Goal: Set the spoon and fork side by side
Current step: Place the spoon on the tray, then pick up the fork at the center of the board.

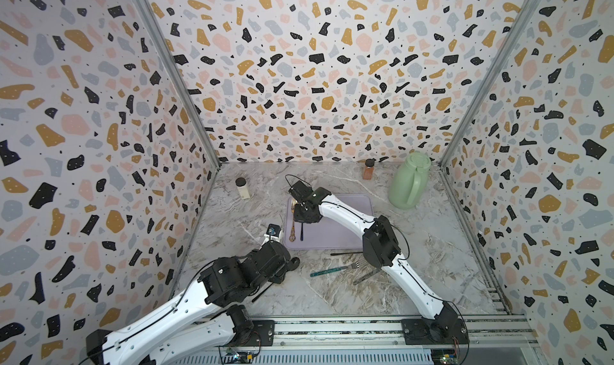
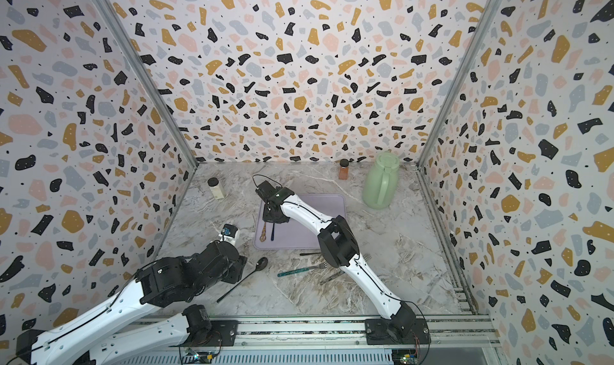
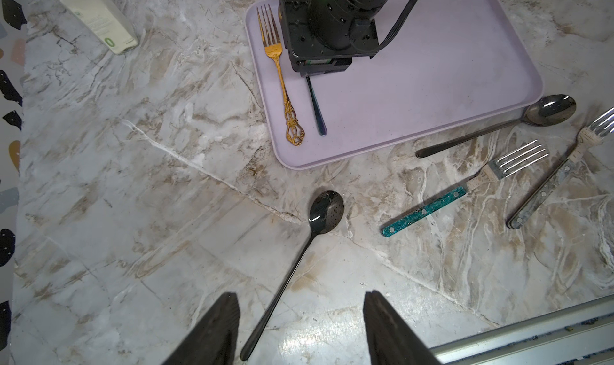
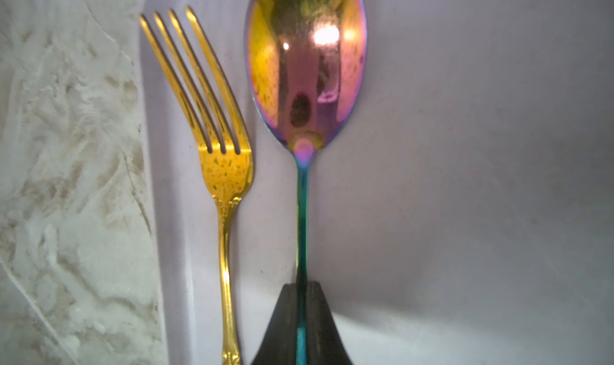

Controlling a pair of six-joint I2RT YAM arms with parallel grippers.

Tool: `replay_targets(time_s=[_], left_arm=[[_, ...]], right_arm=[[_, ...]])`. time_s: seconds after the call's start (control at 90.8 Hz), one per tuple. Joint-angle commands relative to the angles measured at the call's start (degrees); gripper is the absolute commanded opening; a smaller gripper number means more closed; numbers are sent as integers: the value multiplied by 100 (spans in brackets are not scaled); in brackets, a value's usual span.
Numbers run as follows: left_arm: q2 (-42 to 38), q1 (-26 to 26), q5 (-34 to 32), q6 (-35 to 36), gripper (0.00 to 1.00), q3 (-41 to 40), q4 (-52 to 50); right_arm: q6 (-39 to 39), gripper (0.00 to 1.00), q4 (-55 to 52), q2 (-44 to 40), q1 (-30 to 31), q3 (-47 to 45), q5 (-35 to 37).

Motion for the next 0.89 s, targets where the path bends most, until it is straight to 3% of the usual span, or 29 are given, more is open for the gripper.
replay_targets(time_s=[0.0, 0.363, 0.584, 0.881], left_arm=[[45, 11, -93, -14, 62, 137, 71], [59, 5, 16, -21, 63, 113, 76], [82, 4, 286, -72, 63, -49, 265], [369, -3, 922, 21, 63, -338, 855]], right_arm=[[34, 13, -113, -27, -14, 114, -18], [-251, 28, -180, -1097, -84, -520, 135], [-580, 30, -159, -2177, -102, -1320, 240], [-1338, 30, 454, -4098, -104, -3278, 426]])
